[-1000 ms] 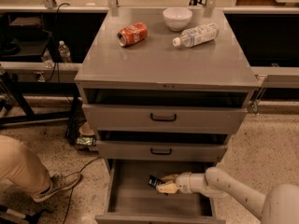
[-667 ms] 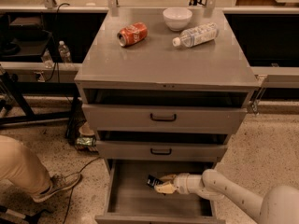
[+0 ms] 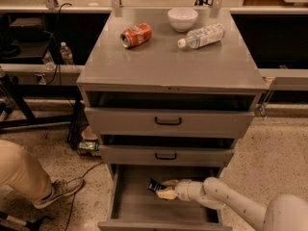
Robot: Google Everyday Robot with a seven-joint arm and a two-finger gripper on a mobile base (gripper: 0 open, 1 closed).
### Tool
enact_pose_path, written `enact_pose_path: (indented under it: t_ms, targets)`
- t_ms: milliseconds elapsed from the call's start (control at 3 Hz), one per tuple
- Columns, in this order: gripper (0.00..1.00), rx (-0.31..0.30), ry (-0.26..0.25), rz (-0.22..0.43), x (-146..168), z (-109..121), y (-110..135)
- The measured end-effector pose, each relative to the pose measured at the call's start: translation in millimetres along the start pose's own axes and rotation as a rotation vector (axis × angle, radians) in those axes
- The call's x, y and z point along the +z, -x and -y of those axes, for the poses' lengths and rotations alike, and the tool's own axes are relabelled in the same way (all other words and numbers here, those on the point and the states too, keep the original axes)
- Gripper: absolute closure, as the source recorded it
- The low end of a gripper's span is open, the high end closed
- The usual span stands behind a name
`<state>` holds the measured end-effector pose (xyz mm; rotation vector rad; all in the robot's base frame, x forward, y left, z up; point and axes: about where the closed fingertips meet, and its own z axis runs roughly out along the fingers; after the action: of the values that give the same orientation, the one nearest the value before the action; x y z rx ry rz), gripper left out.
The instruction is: Place rxbar blueberry into bottom drawer
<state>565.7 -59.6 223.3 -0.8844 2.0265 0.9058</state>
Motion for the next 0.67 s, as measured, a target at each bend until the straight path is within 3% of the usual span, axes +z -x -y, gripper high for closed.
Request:
enact_pose_path:
  t_ms: [667]
  targets:
    - [1.0, 0.008, -0.026, -0.016, 17.0, 9.2, -10.0]
